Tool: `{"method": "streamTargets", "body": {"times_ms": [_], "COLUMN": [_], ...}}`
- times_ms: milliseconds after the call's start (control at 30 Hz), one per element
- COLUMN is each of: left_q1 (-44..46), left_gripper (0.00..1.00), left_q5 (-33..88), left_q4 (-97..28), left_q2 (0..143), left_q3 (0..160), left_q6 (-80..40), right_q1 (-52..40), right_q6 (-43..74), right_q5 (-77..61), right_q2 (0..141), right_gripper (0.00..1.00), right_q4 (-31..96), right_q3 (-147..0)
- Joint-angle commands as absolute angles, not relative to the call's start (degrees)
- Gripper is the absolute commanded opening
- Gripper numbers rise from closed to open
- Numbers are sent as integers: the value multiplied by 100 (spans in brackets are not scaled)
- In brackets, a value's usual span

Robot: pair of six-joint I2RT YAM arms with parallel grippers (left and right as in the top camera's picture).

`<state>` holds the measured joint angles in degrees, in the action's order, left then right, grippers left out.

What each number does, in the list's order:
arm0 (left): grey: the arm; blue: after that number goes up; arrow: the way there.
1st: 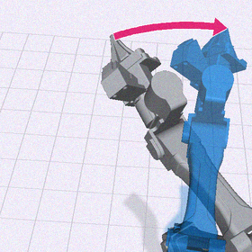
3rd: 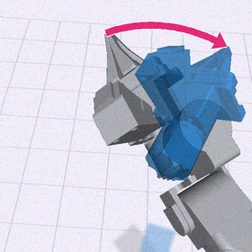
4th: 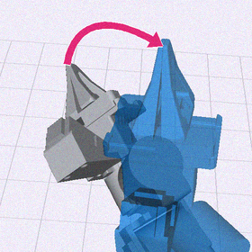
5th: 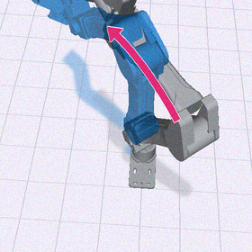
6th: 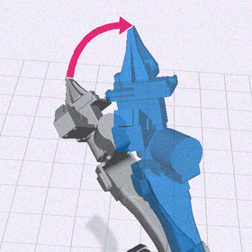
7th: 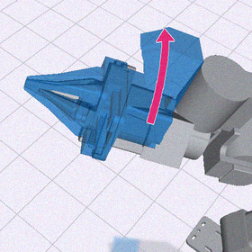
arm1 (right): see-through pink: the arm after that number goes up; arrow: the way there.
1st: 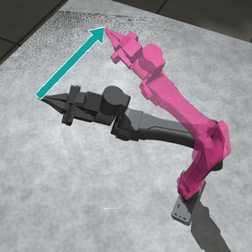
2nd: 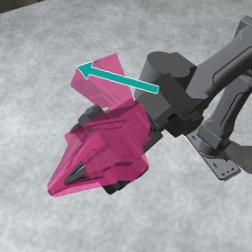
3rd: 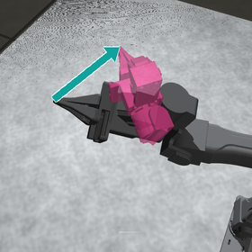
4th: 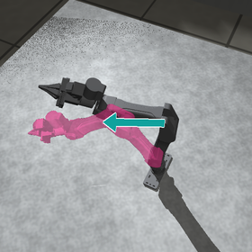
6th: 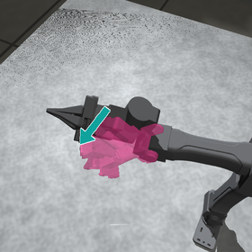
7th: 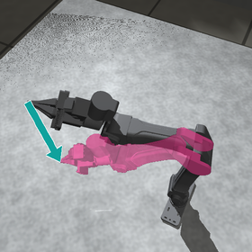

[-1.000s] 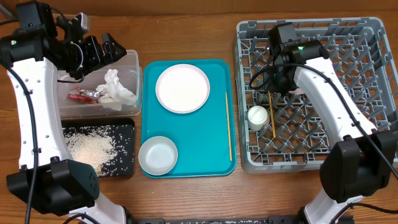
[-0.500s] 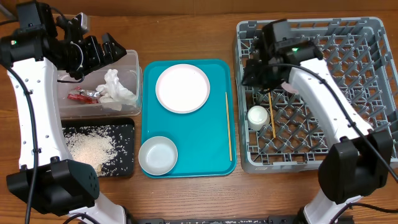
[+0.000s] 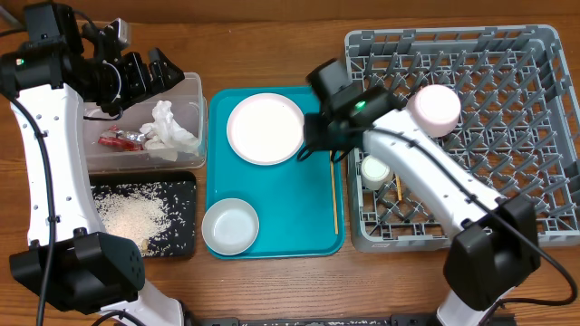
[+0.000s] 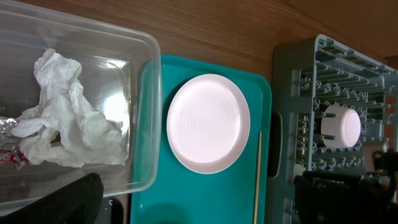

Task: Sort waste into correct bins and load items into the dishwasher
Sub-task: 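Release the chopstick and move right gripper to the second chopstick, then grasp the second wooden chopstick on the tray with the right gripper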

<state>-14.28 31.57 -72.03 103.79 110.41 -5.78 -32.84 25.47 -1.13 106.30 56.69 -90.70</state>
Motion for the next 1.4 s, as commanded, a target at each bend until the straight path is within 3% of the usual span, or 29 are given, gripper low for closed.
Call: {"method": "streamTargets", "body": {"times_ms": [0, 267, 567, 1367], "left_q1": [-1424, -1424, -1424, -1424], "left_gripper": [100, 100, 100, 100], "left_q5": [3242, 3242, 3242, 3242], "left_q4": [-7194, -7194, -7194, -7194], "left_q2": [10366, 10366, 10366, 10366], "left_q3": [11148, 11148, 11148, 11148], "left_q6": [-515, -515, -515, -515], "right_q1": [-3636, -4056, -4077, -4075], "right_q6": [3234, 3326, 3323, 3435], "right_q5": [928, 1492, 1839, 1723], "right_q2": [10567, 10589, 10702, 11607], "right_gripper": [38, 45, 54, 57], "right_q4": [5548, 4600, 4362, 4174], "right_q3": [-8755, -7881, -7601, -7531]}}
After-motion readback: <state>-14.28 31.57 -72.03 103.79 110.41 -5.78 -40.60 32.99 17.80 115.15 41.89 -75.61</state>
